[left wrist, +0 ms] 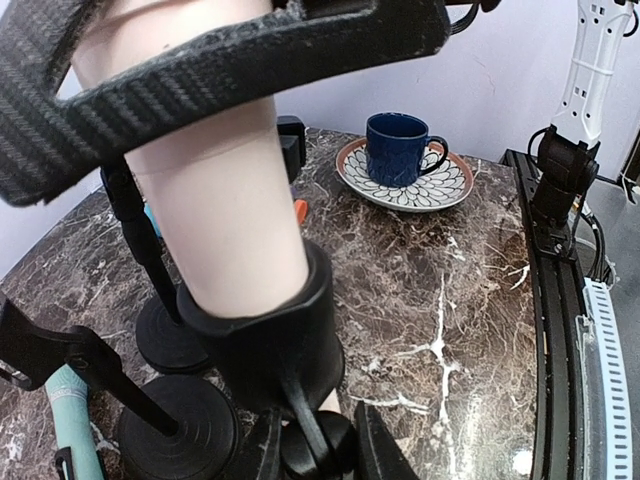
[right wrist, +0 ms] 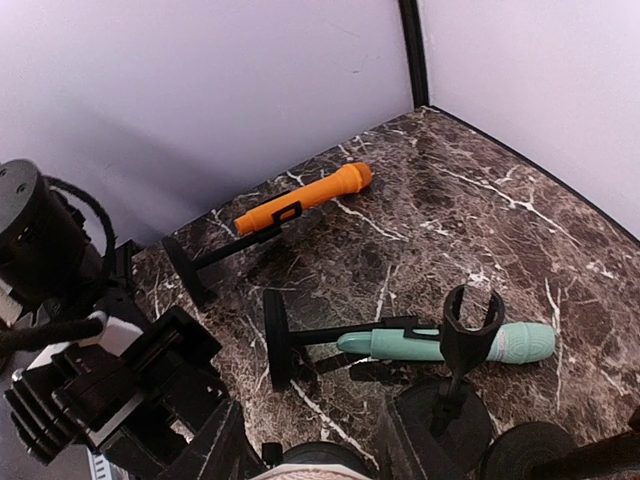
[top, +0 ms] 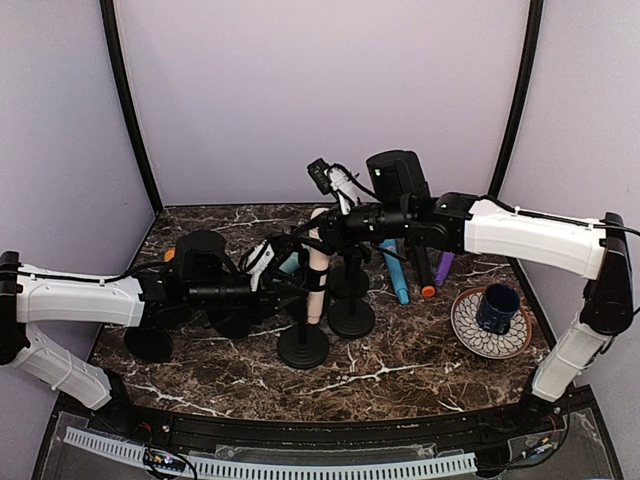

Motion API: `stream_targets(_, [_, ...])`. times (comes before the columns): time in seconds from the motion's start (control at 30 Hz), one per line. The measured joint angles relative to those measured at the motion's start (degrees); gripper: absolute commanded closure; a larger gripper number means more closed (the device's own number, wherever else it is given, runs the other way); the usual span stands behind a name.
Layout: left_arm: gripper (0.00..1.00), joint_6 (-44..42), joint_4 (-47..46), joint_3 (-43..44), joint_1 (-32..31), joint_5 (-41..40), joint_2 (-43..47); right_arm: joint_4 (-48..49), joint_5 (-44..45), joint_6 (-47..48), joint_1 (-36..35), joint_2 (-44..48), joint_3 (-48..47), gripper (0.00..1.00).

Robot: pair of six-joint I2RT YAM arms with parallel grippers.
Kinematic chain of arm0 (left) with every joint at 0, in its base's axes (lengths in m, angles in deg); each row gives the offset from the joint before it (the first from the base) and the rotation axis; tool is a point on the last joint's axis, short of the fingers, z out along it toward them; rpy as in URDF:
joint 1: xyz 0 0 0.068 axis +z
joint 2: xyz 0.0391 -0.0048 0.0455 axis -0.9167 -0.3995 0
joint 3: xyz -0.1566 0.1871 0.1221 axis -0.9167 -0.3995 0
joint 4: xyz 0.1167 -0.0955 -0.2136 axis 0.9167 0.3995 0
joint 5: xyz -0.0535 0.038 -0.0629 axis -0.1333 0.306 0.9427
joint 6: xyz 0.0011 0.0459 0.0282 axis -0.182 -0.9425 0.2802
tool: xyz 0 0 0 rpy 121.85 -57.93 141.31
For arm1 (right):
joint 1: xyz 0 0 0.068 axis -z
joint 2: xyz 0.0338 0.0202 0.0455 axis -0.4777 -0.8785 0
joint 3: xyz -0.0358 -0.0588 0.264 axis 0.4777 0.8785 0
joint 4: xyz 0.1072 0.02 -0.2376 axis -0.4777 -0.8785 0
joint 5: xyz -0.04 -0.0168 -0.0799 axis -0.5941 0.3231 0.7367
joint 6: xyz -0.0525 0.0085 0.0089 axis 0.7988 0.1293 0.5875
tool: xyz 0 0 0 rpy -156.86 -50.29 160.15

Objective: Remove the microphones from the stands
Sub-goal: Remove the microphone from the microphone stand.

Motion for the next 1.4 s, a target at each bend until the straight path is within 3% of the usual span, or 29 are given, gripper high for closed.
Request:
stream_targets(0.27, [1.0, 0.0, -1.9, 0.15, 0.0, -1.18, -0.28, -6.8, 7.98, -4.37, -0.92, -1.4, -5.84, 0.89])
stream_targets(0.57, [1.0, -0.04, -1.88, 0.17, -0.26, -1.64, -0.63, -6.99, 7.41, -3.37, -0.92, -1.46, -5.99, 0.88])
stream_targets(1.03, [1.0, -0.48, -2.1, 0.2, -0.46, -1.53, -0.92, -6.56, 2.51, 0.59, -0.09, -1.22, -5.99, 0.88])
stream_targets(1.4, [1.0, -1.09, -2.4, 0.35, -0.79, -0.98, -1.2, -2.36, -7.5, 3.43, 2.71, 1.09, -2.56, 0.89])
